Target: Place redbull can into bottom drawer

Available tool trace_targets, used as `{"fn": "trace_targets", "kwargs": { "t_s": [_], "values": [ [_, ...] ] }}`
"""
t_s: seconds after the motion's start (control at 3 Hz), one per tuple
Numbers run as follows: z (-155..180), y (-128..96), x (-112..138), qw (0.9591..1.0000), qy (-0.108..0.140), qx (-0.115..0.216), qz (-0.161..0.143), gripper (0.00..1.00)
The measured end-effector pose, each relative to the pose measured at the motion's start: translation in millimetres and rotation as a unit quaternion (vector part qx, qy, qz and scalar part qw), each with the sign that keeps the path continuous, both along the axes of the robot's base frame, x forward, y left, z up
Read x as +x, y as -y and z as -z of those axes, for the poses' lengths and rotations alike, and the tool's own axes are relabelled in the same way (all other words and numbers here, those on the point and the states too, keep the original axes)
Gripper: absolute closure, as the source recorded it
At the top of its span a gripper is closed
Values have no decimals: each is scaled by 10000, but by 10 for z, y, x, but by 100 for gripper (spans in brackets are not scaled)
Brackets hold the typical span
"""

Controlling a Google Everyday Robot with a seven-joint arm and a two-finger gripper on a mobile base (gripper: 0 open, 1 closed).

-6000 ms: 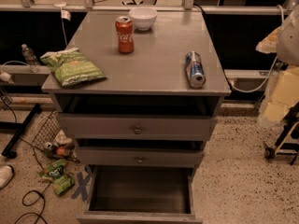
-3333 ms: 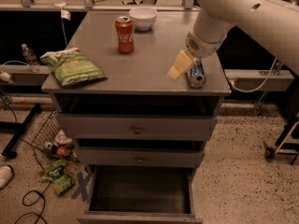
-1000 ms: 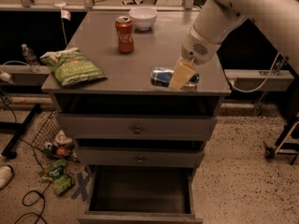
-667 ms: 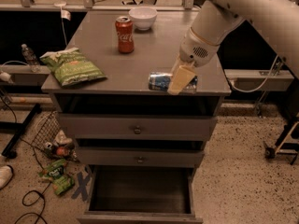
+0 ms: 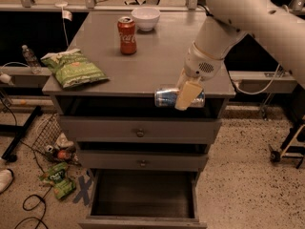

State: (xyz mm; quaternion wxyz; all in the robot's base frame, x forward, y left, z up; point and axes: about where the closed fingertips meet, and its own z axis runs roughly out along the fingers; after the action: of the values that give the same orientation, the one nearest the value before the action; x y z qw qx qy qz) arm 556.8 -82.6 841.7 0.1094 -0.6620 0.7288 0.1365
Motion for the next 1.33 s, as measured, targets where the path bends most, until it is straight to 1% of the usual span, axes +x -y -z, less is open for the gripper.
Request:
{"fn": "trace_targets", "kwargs": {
  "t_s": [0.33,0.67,1.0,1.33],
  "values": [
    [294,94,-259,9984,-51,145,-545,100],
    [603,178,-505,9929,27,501,-1075,100],
    [1054,231,-688,9865,72,860,-1395,100],
    [1054,231,-688,9864,72,860,-1396,100]
  ]
}}
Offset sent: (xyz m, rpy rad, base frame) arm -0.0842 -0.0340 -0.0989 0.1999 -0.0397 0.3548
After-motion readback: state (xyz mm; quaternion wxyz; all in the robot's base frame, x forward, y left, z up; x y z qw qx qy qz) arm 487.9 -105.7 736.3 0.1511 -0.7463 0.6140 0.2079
